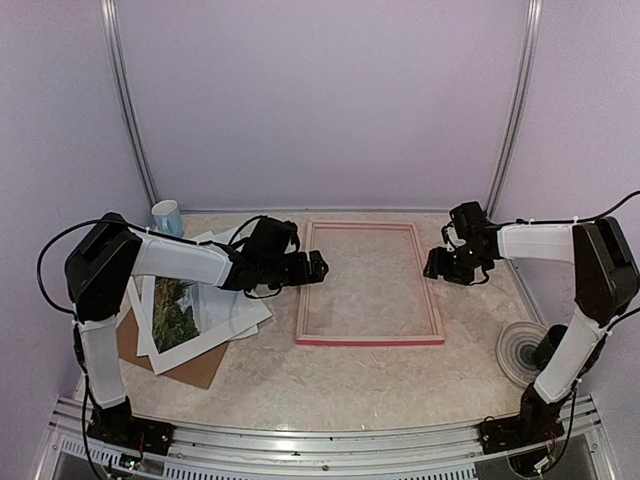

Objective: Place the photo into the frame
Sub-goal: Frame the body at the center of the board.

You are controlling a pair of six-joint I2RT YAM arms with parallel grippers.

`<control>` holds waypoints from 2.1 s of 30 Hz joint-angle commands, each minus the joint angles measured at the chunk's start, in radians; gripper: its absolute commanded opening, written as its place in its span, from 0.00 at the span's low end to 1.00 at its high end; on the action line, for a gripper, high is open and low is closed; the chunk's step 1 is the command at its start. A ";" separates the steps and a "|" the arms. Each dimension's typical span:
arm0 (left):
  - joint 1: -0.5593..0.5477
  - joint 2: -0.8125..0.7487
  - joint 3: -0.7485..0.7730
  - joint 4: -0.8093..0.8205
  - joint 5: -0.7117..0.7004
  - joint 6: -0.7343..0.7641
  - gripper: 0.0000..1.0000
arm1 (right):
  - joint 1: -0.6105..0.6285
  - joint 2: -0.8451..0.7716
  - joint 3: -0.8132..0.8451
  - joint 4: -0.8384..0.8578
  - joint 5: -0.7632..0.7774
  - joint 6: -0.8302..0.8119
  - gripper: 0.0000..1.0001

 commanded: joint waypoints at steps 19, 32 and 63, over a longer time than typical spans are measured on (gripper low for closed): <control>0.051 0.109 0.094 0.009 0.054 0.020 0.99 | -0.025 0.115 0.068 0.047 -0.094 0.017 0.63; 0.068 0.181 0.133 0.039 0.094 0.032 0.99 | -0.028 0.192 0.102 0.067 -0.125 0.008 0.62; -0.071 0.072 -0.074 0.163 0.113 -0.055 0.99 | 0.067 -0.011 -0.204 0.195 -0.257 0.050 0.59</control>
